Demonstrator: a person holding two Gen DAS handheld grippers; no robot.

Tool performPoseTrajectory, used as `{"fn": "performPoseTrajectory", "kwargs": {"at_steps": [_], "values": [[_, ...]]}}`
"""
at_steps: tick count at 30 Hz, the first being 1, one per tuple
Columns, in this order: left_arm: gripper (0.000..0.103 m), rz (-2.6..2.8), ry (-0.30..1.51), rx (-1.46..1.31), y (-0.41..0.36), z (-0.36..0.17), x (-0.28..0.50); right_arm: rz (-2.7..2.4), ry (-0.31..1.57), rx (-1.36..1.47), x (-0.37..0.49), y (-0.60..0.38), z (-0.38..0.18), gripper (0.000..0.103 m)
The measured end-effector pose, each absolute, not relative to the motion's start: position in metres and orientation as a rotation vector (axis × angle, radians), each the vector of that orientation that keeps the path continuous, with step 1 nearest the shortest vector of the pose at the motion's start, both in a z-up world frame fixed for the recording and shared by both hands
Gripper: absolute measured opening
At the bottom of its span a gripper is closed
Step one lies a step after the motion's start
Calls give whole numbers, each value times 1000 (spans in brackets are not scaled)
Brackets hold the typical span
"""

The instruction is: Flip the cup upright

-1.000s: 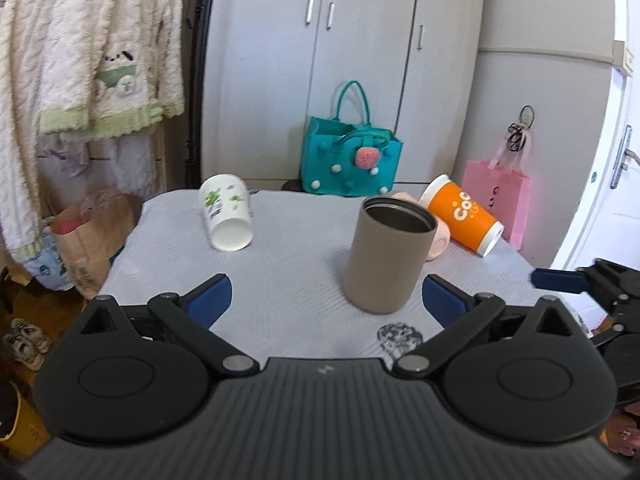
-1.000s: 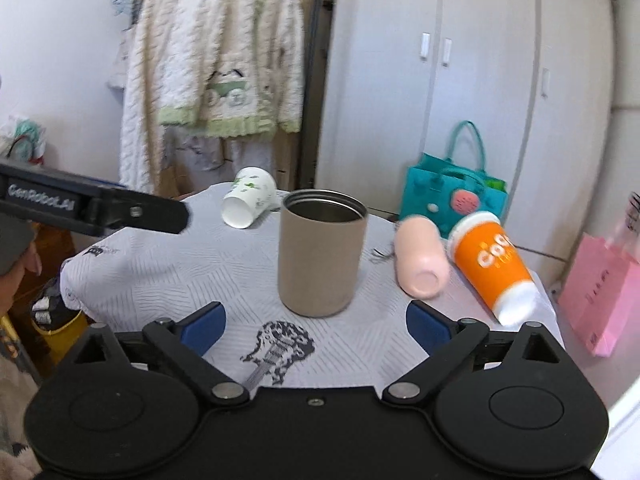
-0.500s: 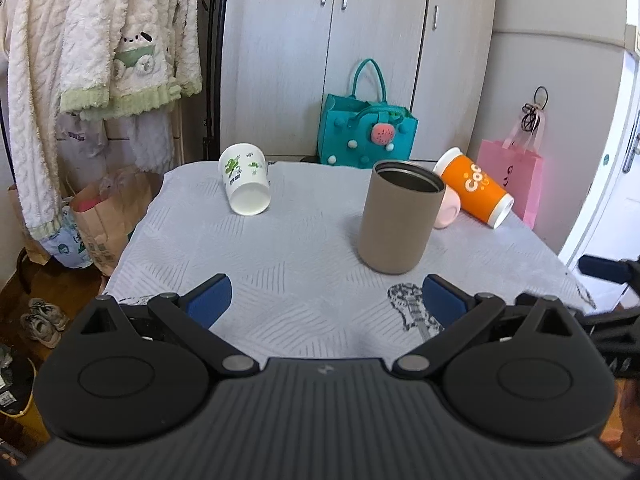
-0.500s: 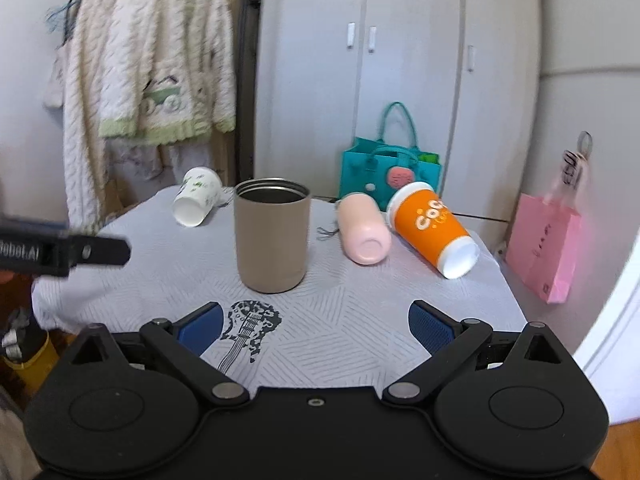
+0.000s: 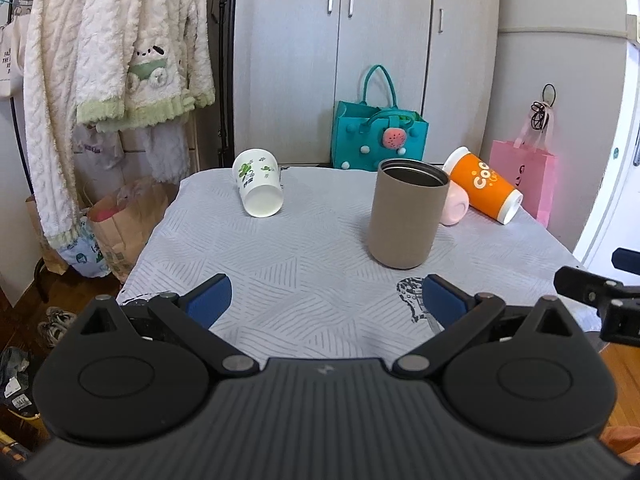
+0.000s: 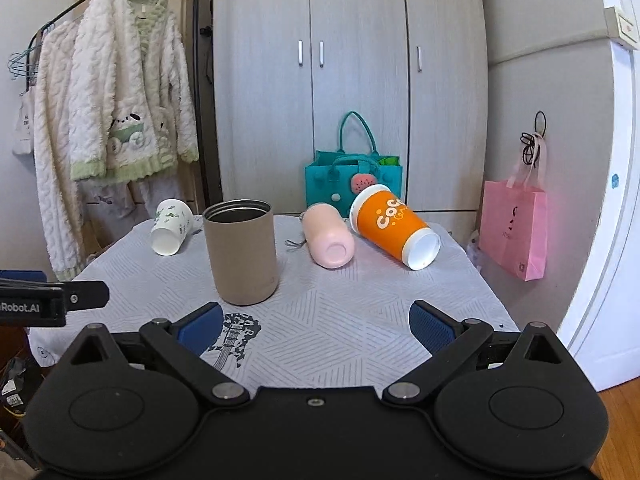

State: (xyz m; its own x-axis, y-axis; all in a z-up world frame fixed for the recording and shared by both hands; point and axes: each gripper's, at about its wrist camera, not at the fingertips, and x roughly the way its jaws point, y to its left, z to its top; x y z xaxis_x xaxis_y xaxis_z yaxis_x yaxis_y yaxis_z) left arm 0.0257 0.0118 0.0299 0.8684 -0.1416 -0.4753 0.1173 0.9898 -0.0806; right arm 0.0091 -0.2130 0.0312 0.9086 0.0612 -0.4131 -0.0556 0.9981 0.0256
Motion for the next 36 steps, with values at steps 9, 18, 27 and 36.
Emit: {"fn": "performPoseTrajectory", "kwargs": {"at_steps": [9, 18, 27, 36], "values": [[103, -86, 491, -47, 11, 32, 21, 24, 400, 1, 4, -211, 32, 101], [103, -68, 499, -89, 13, 25, 18, -74, 395, -4, 6, -205, 22, 101], [103, -30, 494, -115, 19, 22, 17, -99, 397, -28, 4, -202, 20, 101], [103, -3, 499, -81, 19, 20, 21, -106, 397, -26, 2, -203, 22, 101]]}}
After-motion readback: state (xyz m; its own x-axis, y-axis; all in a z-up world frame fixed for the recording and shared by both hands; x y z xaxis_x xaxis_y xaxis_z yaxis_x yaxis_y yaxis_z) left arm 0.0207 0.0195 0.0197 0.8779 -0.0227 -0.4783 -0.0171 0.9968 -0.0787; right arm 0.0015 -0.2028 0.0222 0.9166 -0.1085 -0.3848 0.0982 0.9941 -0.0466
